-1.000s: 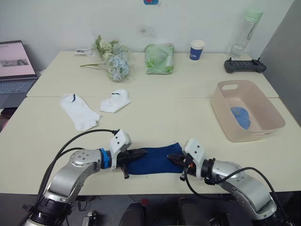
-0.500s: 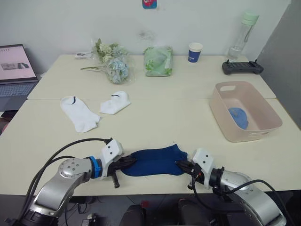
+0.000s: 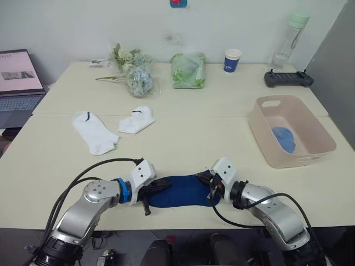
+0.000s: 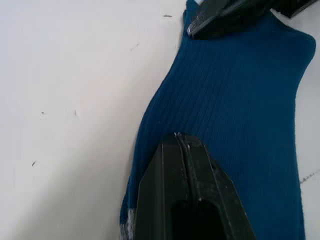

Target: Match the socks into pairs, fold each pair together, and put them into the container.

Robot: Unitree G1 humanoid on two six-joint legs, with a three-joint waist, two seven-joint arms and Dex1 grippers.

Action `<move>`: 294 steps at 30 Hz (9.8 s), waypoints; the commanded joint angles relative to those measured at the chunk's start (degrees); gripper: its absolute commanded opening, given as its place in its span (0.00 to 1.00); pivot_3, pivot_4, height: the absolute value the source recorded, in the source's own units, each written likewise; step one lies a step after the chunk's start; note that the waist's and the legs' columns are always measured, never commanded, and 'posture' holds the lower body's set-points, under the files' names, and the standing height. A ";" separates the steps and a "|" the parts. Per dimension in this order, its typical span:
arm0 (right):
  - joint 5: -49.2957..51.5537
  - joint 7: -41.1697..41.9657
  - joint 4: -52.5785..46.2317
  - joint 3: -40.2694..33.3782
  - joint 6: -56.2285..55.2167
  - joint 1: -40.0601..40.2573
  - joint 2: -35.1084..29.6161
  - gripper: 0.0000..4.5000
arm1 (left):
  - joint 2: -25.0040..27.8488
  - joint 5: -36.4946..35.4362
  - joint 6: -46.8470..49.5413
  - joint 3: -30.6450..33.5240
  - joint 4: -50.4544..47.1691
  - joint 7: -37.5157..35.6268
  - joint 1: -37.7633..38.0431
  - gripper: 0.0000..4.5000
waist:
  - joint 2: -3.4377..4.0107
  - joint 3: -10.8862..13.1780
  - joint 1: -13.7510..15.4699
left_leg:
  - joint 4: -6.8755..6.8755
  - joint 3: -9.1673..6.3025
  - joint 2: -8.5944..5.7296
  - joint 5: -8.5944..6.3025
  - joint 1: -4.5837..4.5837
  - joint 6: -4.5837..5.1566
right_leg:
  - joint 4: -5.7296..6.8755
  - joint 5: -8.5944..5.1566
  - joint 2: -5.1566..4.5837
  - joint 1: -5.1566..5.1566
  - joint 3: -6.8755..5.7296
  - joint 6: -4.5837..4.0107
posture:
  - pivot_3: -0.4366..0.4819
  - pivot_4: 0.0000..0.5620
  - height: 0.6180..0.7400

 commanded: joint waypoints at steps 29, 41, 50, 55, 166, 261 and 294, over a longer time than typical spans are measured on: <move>4.82 -3.17 -11.27 -9.06 4.77 11.66 -2.56 0.57 | -0.01 1.58 -5.05 -3.33 2.11 -8.09 -3.87 0.00 | 0.13 -0.06 -0.04 | 0.00 0.01 0.00 -0.01 0.02 0.01 | 0.05 -0.01 0.06 0.01 0.00 0.01 | 0.48 0.27 1.00; 0.75 -2.49 -9.77 -5.38 0.31 11.92 -4.69 0.07 | -0.01 4.95 -9.64 -4.95 7.77 -8.01 -2.57 0.00 | 0.14 -0.14 -0.04 | -0.01 0.03 0.00 -0.01 0.15 0.01 | 0.04 -0.02 0.06 0.12 0.01 0.03 | 0.48 0.27 1.00; 6.57 -0.05 -9.48 -13.90 1.43 10.93 -5.22 0.00 | -3.10 1.23 -2.29 -4.86 2.10 -6.83 -9.62 0.00 | 0.06 -0.07 0.01 | 0.02 0.02 -0.05 -0.01 0.03 0.02 | 0.04 -0.02 0.09 0.07 -0.02 0.03 | 0.48 0.27 1.00; 15.51 1.40 -10.75 -21.29 7.67 9.93 -4.68 0.00 | -6.51 1.15 1.00 -6.06 3.31 -6.57 -14.79 0.00 | 0.04 -0.05 0.04 | 0.04 0.01 -0.07 -0.01 -0.03 0.02 | 0.03 -0.01 0.14 0.04 -0.02 0.03 | 0.48 0.27 1.00; 11.97 15.09 -9.16 -7.87 6.54 -3.80 -9.84 0.01 | 1.22 0.80 1.12 -4.55 3.72 -10.78 -15.46 0.00 | -0.05 0.18 -0.02 | 0.07 -0.06 -0.02 -0.01 -0.08 0.02 | 0.04 0.00 0.07 -0.01 -0.06 0.02 | 0.48 0.27 1.00; -32.13 6.47 29.45 -3.85 -23.53 -30.92 -43.74 0.00 | -13.21 -8.95 10.86 -5.05 6.56 -13.32 -42.00 0.99 | 0.07 0.67 -0.23 | 0.07 0.25 -0.09 0.08 -0.20 -0.13 | -0.06 -0.02 0.18 -0.13 0.12 0.06 | 0.48 0.27 1.00; -21.02 40.07 29.38 -14.05 -22.10 -36.85 -51.30 0.99 | -14.03 -10.68 12.76 -4.59 7.75 -13.11 -44.36 1.00 | 0.15 0.74 0.03 | 0.24 0.19 -0.12 0.08 -0.20 -0.12 | 0.09 -0.01 0.02 -0.11 0.11 0.05 | 0.48 0.27 1.00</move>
